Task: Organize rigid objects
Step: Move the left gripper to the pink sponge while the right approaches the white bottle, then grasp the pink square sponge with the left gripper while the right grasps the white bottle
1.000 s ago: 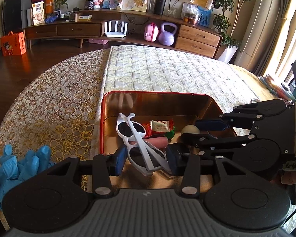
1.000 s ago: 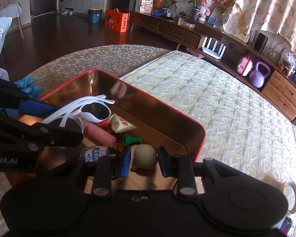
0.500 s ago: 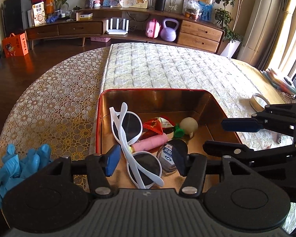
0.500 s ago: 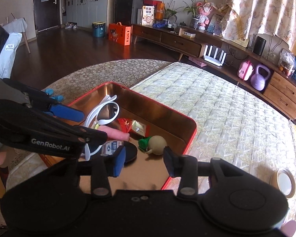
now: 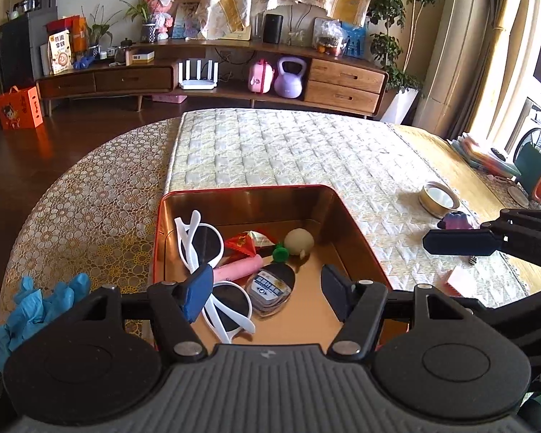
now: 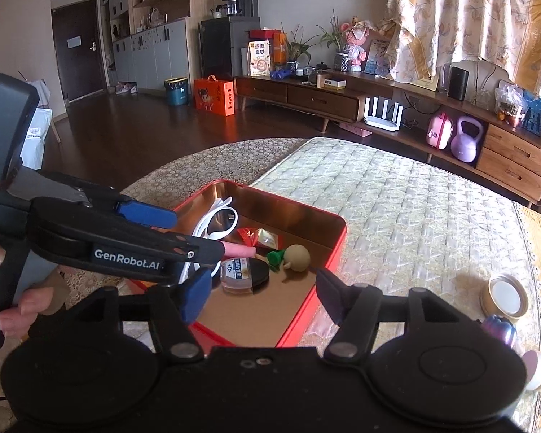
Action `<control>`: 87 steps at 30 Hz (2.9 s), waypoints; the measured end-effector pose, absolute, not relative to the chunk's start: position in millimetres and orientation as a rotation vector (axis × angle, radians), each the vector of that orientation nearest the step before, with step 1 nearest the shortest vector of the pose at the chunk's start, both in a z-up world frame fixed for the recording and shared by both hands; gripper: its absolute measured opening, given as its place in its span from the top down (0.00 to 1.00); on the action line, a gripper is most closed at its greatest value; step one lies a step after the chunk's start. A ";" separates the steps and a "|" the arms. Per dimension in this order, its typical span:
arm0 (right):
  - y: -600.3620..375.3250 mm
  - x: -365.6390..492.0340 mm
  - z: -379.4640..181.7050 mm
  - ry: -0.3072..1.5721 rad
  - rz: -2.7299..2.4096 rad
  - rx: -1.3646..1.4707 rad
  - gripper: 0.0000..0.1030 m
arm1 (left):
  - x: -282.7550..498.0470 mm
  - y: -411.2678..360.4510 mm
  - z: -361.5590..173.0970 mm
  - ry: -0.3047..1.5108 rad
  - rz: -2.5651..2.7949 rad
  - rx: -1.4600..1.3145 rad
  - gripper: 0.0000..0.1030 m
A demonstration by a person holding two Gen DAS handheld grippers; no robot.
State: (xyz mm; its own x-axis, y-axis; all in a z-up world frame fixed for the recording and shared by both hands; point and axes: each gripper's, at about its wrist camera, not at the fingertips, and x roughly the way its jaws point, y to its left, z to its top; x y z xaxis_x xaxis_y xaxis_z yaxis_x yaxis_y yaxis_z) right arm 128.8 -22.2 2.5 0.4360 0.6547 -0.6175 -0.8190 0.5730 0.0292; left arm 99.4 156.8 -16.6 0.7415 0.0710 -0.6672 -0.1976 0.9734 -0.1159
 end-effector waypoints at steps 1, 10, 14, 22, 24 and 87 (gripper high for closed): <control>-27.1 126.5 4.4 0.627 0.934 -0.281 0.35 | 97.7 153.7 -14.5 0.717 0.144 -0.182 0.36; -80.6 108.1 13.3 0.604 0.842 -0.175 0.11 | 89.6 117.9 0.1 0.689 0.084 -0.174 0.32; -105.6 105.5 13.1 0.607 0.803 -0.137 0.05 | 88.7 100.0 2.0 0.684 0.052 -0.170 0.32; -157.1 102.7 3.2 0.615 0.703 -0.079 0.00 | 93.3 65.3 2.0 0.682 -0.004 -0.158 0.25; -170.9 103.1 0.4 0.618 0.674 -0.064 0.00 | 96.3 56.8 -0.1 0.688 -0.015 -0.158 0.24; -211.5 321.0 -79.4 0.826 1.000 -0.794 0.22 | 219.5 -60.1 -102.5 0.819 -0.305 0.077 0.21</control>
